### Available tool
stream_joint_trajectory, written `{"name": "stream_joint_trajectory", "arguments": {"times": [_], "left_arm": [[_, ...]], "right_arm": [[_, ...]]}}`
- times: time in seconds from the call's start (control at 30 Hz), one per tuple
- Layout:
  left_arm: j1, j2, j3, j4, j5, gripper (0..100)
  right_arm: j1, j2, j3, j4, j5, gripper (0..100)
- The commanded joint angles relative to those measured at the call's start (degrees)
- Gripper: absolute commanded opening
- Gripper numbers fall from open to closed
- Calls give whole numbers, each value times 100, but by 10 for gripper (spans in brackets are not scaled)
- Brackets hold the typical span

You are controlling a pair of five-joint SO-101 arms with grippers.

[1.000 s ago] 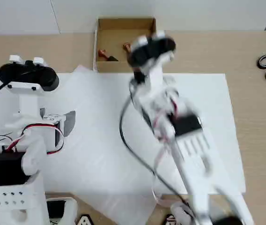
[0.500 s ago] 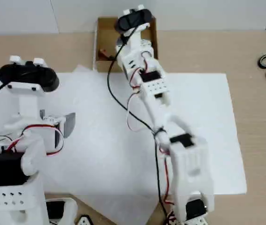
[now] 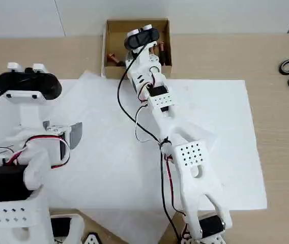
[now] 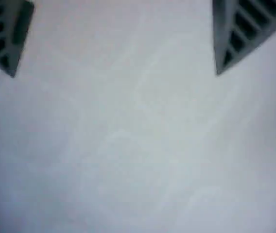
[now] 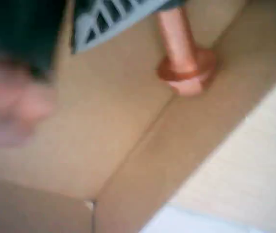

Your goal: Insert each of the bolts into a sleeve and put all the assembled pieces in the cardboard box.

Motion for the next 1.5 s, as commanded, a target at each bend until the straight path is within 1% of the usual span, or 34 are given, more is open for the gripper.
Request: {"name": "stream_joint_trajectory", "arguments": {"times": [0.0,0.07,0.23,0.3,0.43,0.57,0.67,0.8,0.97,1.03,1.2,1.27,1.37,1.47], "left_arm": [[18,-53,-13,9,62,248],[18,-53,-13,0,62,248],[-9,-53,-40,-18,53,248],[-18,-53,-48,-35,26,248],[-18,-53,-215,0,26,248],[-18,-62,-848,26,26,248],[-18,-62,-1376,185,44,248],[-18,-132,-1956,519,35,248],[0,-1125,-2097,492,26,249],[-9,-1618,-2070,492,26,249],[-9,-2558,-2053,492,35,248],[-9,-2848,-1930,492,44,248],[-9,-3174,-1569,484,26,248],[-9,-3560,-1095,220,26,248]], "right_arm": [[84,-40,-563,171,79,340],[84,-57,-686,242,79,374],[92,-66,-1240,251,88,372],[119,-92,-1547,576,88,372],[163,-365,-2673,1859,88,372],[198,-804,-4264,3538,88,372],[400,-1393,-4167,4602,79,373],[637,-2765,-4185,6062,79,373],[620,-4541,-4176,8092,70,374],[532,-5156,-4176,8725,79,374],[523,-6607,-4132,8796,79,373],[532,-7116,-3877,8804,79,373],[549,-7987,-3086,8831,79,373],[549,-9130,-1741,8822,70,373]]}}
